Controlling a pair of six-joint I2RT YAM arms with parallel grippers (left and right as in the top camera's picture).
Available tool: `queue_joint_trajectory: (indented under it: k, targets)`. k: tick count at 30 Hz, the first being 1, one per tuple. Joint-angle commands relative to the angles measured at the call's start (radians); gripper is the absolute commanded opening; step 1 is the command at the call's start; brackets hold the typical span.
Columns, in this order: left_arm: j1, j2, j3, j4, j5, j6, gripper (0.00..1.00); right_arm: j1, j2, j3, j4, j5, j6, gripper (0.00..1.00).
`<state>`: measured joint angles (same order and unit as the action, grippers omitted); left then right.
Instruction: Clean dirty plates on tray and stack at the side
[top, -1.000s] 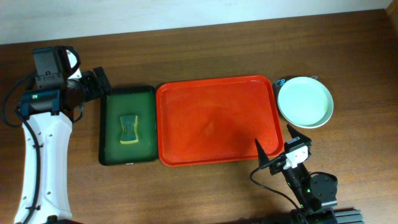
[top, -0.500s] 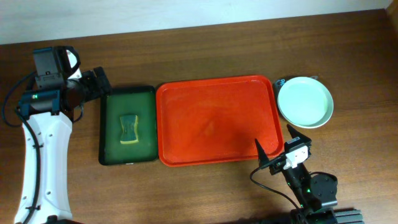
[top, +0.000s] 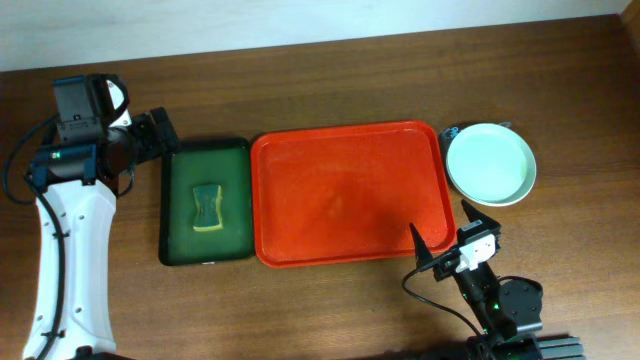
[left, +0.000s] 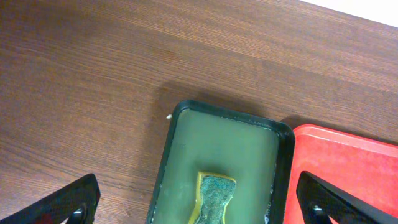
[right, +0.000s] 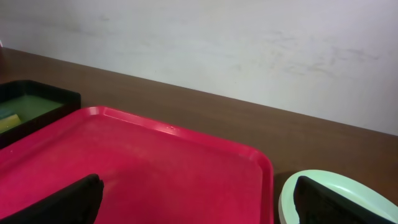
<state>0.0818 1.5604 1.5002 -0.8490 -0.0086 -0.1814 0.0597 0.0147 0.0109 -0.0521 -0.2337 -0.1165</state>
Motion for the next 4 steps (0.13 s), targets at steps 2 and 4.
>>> queue_joint_trajectory:
  k: [2,4]
  targets:
    - [0.002,-0.015,0.014,0.0,-0.007,-0.012,0.99,0.006,-0.006,-0.005,-0.005,0.006,-0.007,0.98]
    - [0.002,-0.015,0.014,0.0,-0.007,-0.012,0.99,0.006,-0.006,-0.005,-0.005,0.006,-0.007,0.98]
